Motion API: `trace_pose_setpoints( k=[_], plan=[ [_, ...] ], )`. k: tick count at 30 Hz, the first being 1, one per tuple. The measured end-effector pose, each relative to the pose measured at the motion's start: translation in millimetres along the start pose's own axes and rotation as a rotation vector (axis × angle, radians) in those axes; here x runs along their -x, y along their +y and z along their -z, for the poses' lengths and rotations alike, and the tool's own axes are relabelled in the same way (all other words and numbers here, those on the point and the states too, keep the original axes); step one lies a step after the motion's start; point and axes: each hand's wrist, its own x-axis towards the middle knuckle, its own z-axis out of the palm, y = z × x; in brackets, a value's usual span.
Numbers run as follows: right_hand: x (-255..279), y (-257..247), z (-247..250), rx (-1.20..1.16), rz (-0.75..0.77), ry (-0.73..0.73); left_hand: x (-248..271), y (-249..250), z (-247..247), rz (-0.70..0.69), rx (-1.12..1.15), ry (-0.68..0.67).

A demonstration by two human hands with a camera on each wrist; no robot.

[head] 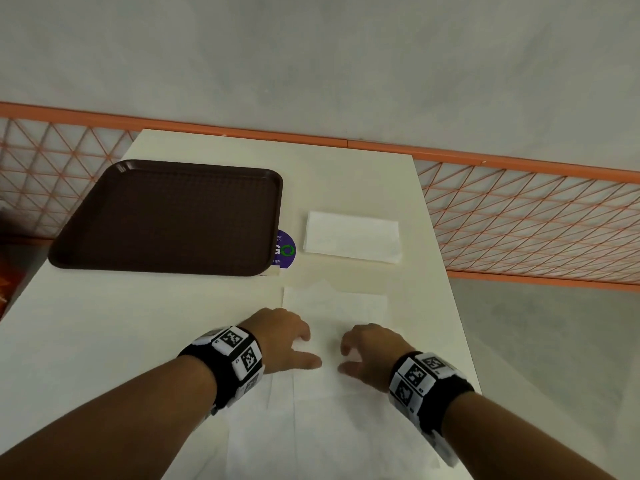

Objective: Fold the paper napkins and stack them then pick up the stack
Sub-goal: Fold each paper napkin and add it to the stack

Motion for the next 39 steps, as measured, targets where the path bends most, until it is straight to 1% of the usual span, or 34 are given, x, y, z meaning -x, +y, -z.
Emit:
trace_pose_setpoints(
  k=[1, 3, 5, 6, 7, 9, 13, 19, 25, 28, 31, 35, 39],
  plan=[
    [0.1, 0.6, -0.9, -0.022, -0.012, -0.024, -1.3, -0.4, -0.1, 0.001, 0.019, 0.014],
    [-2.0, 3.0, 0.4, -0.061, -0.028, -0.020, -8.1, -0.8, 2.4, 0.002, 0.030, 0.086],
    [-7.3, 6.3, 5.1, -0.064, -0.021, 0.042, -17.8, -0.8, 5.9, 0.019, -0.005, 0.172],
    [-10.9, 8.4, 8.4, -0.054, -0.018, 0.085, -22.6, -0.7, 7.5, 0.031, -0.027, 0.194],
    [-15.1, 10.4, 11.5, -0.045, -0.023, 0.123, -27.5, -0.5, 8.6, 0.040, -0.044, 0.194],
    [-23.6, 13.0, 16.0, -0.034, -0.057, 0.159, -36.0, 0.4, 9.5, 0.060, -0.060, 0.146],
    [-39.2, 14.6, 18.1, 0.008, -0.115, 0.099, -48.6, 4.5, 9.2, 0.073, -0.113, 0.063],
    [-46.1, 13.7, 18.8, 0.037, -0.037, 0.047, -54.6, 12.1, 8.4, 0.066, -0.184, 0.037],
    [-43.6, 9.3, 14.5, 0.110, 0.030, 0.010, -54.2, 14.9, 5.0, 0.087, -0.154, 0.039],
    [-46.1, 8.7, 14.8, 0.069, -0.022, -0.023, -51.7, 14.6, 3.9, 0.101, -0.080, 0.059],
    [-47.4, 9.7, 17.3, 0.007, -0.066, -0.047, -47.9, 16.7, 3.3, 0.079, -0.017, 0.075],
    [-44.3, 11.9, 19.5, -0.111, -0.083, -0.020, -43.6, 21.2, 5.1, 0.025, 0.025, 0.078],
    [-37.7, 15.3, 21.7, -0.263, -0.061, 0.039, -44.5, 21.4, 9.7, 0.027, 0.113, 0.061]
  ],
)
